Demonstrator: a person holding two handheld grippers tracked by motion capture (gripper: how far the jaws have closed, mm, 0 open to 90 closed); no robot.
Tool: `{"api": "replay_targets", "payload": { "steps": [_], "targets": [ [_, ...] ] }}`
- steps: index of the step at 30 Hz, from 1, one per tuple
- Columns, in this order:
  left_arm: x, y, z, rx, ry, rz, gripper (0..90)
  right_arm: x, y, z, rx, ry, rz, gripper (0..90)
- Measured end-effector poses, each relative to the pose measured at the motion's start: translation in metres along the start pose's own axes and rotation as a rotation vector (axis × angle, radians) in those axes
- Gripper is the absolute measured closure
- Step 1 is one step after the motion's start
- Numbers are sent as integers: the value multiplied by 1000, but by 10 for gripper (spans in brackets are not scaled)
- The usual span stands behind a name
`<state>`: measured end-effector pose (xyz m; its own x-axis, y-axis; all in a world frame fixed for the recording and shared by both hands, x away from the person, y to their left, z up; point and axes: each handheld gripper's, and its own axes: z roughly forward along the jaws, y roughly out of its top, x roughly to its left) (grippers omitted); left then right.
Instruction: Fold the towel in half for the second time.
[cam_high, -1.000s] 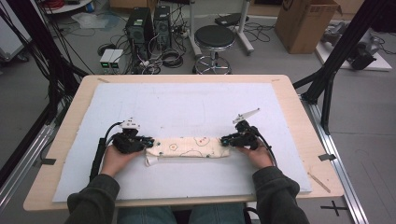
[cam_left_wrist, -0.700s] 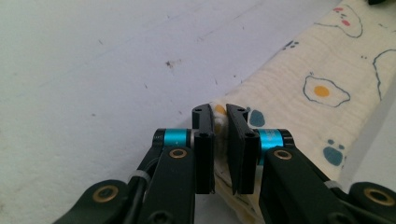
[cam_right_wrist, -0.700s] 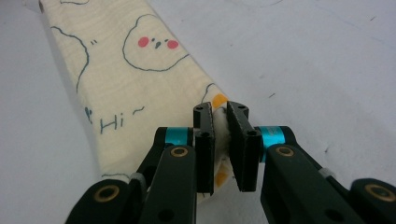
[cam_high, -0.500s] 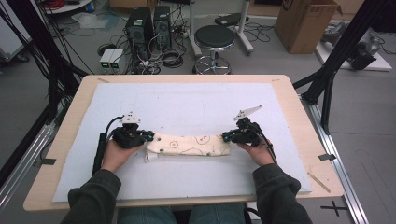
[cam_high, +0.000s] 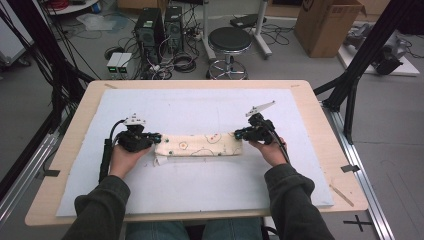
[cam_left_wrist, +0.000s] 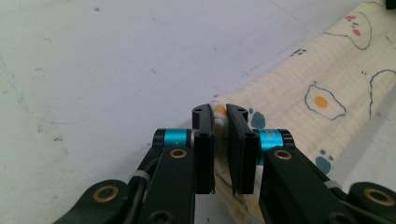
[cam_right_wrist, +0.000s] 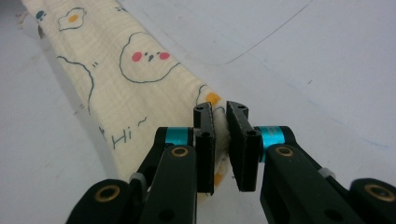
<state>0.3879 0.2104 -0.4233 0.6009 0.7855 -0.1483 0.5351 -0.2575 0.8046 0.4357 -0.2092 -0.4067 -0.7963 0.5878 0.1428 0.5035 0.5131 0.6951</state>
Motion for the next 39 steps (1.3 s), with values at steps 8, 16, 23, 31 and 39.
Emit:
{"api": "replay_targets", "payload": {
  "steps": [8,16,23,31,39],
  "targets": [
    [8,11,5,-15,36,-2,815,-10,12,10,-12,-38,20,817],
    [15,8,21,-16,53,-55,813,-20,8,22,-5,-58,66,816],
    [16,8,32,8,59,-64,813,-27,4,30,22,-74,89,816],
    [16,11,30,12,64,-61,728,-28,4,29,19,-82,91,775],
    [15,14,21,1,56,-42,576,-26,4,19,-28,-67,110,680]
  ]
}}
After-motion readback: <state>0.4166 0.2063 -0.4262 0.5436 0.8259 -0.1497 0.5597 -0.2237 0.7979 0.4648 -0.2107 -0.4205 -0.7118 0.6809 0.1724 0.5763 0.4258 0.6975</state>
